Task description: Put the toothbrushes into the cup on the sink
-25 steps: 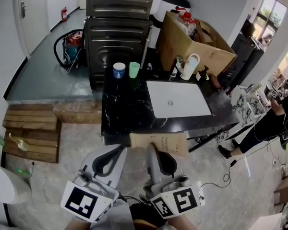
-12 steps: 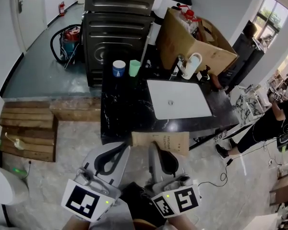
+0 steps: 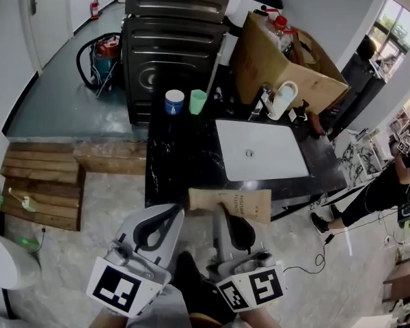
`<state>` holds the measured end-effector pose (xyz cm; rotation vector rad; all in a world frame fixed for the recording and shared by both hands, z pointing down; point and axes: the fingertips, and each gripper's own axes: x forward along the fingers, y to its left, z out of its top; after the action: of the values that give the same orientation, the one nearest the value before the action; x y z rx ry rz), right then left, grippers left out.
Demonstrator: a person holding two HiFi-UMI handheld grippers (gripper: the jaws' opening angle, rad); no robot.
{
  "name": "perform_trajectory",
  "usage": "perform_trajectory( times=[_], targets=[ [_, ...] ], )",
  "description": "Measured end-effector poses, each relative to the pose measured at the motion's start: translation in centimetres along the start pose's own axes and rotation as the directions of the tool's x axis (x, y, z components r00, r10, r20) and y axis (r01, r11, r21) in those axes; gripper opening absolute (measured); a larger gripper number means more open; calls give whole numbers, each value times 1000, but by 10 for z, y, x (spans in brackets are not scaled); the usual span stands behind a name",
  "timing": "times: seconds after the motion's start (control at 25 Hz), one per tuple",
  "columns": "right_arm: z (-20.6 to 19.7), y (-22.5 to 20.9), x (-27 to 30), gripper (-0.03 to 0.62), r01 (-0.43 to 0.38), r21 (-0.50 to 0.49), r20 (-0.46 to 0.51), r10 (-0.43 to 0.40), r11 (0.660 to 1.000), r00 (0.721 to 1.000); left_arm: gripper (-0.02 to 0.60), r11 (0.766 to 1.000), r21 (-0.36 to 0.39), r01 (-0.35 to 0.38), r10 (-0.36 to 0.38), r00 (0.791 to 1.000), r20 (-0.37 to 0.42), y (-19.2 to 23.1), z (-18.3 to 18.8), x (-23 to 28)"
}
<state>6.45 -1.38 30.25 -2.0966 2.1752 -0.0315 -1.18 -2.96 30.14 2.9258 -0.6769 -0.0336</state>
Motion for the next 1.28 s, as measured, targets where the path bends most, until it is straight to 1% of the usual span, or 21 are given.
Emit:
perform_trajectory(
  times=[0.48,0.88,0.96,1.12,1.2,1.28],
  targets=[
    [5,-53,79,26,-80,9,2,80,997,997,3,997,5,-81,81,997,5,44,9,75],
    [13,-102,132,26,-143,26,7,143,989,990,3,988,5,-153,153,988,4,67,18,135],
    [12,-111,139,26,-154,31,4,154,988,988,3,986,29,-163,163,987,15,70,19,146],
    [11,-127,153,26,-178,38,-1,178,983,984,3,978,104,-183,180,983,39,78,22,165],
    [11,-134,158,26,-185,45,-4,185,982,983,3,975,110,-193,190,981,41,80,23,172],
    [11,-141,161,26,-189,55,-6,190,980,982,3,974,96,-203,200,979,42,82,25,179]
  ],
)
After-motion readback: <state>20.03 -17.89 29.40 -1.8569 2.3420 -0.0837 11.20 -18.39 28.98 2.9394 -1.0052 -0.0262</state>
